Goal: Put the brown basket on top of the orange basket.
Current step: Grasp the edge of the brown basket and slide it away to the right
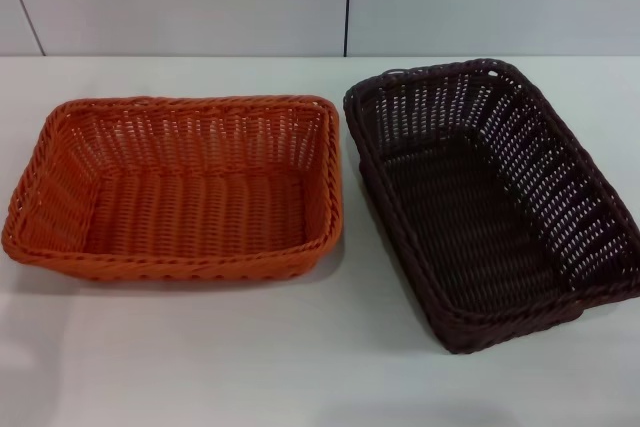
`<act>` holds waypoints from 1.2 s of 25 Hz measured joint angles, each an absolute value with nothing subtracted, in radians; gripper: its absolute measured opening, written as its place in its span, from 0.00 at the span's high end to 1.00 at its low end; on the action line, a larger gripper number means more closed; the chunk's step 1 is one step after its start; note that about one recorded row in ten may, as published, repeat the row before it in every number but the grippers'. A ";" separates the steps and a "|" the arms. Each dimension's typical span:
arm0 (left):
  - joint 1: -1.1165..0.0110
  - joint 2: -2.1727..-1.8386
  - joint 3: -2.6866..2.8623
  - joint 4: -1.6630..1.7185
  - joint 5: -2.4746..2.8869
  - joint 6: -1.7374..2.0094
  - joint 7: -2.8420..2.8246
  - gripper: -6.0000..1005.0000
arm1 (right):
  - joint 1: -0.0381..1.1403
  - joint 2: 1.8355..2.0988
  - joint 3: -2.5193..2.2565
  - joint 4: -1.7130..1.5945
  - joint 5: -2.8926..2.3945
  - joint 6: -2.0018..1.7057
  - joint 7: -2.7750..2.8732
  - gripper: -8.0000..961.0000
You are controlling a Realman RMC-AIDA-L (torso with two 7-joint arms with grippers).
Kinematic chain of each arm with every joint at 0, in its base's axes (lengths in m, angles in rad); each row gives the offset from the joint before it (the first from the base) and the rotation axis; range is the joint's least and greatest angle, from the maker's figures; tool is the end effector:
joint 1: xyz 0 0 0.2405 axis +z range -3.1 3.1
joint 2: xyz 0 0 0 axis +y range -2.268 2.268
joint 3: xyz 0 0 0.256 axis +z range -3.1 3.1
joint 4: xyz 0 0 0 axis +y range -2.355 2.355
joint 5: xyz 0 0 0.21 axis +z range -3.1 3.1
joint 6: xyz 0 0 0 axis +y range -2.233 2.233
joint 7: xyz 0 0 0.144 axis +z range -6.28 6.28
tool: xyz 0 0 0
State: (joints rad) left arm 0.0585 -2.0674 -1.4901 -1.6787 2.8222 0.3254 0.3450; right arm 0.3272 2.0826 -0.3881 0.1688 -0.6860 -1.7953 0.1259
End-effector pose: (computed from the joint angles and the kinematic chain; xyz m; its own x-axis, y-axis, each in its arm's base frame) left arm -0.1675 0.3306 0.1456 0.8307 -0.3558 0.4283 0.4764 0.0559 -0.8775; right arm 0.3529 0.2376 0.0532 0.6654 0.4286 -0.6111 -0.7353 0.2356 -0.6354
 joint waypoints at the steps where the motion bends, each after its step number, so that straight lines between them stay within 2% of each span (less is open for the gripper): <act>1: 0.064 -2.067 -1.489 -1.641 2.807 0.387 0.317 0.23 | 0.328 2.083 -0.388 0.169 -0.686 -1.796 0.126 0.21; 6: 0.050 -2.066 -1.477 -1.334 2.739 0.701 0.146 0.23 | 0.337 2.083 -0.384 0.167 -0.686 -1.810 0.130 0.21; 17: -0.073 -2.074 -1.445 -0.571 2.691 1.129 -0.036 0.22 | 0.392 2.076 -0.420 0.139 -0.685 -1.876 0.260 0.21; 24: -0.101 -2.071 -1.452 -0.416 2.583 1.204 -0.034 0.22 | 0.447 2.070 -0.562 0.001 -0.694 -1.720 0.403 0.21; 30: -0.110 -2.072 -1.449 -0.388 2.583 1.203 -0.033 0.22 | 0.457 2.074 -0.720 -0.385 -0.893 -1.352 0.845 0.21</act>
